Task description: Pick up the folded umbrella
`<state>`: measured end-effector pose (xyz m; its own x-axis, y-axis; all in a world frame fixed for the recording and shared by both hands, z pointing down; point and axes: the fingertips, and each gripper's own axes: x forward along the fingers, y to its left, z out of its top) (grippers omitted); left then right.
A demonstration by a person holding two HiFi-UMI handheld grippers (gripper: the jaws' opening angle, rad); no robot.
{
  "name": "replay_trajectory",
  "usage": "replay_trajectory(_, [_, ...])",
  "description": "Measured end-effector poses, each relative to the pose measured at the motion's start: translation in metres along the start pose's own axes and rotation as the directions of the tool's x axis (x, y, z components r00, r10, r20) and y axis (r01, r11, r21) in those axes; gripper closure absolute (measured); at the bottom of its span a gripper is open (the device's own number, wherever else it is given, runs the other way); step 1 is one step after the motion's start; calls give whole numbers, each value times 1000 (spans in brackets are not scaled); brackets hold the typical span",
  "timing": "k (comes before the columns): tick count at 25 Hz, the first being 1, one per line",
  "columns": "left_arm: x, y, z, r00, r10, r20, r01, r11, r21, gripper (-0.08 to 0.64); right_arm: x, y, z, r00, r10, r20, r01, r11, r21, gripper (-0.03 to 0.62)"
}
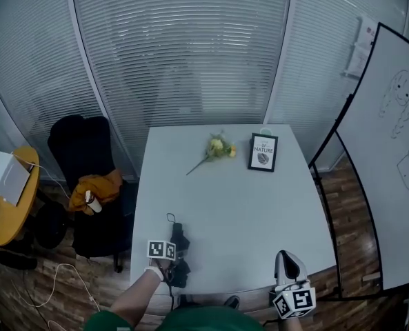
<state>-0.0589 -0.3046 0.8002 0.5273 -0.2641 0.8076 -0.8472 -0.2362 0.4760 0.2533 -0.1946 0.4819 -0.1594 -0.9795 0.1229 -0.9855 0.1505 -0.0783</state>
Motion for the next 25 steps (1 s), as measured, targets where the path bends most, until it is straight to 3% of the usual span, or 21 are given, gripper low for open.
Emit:
replay_trajectory(4, [-18, -9, 6, 994, -69, 81, 70, 998, -2, 278, 9, 7, 2, 1000, 24, 2, -24, 1000, 3, 589])
replay_trajectory(8, [-37, -26, 18, 972, -142, 185, 141, 990, 19, 279, 14, 11, 2, 999, 48, 4, -48, 999, 7, 589])
replay_trajectory(16, [-69, -61, 39, 929, -205, 309, 169, 976, 139, 282, 18, 23, 1, 996, 90, 4, -90, 996, 3, 589])
replay_trajectory(20, [-93, -79, 55, 903, -199, 381, 129, 971, 201, 282, 16, 23, 4, 996, 91, 5, -91, 996, -6, 589])
replay_trajectory(25, [-124, -106, 71, 857, -238, 458, 125, 956, 264, 284, 12, 22, 3, 996, 90, -3, -90, 996, -6, 589])
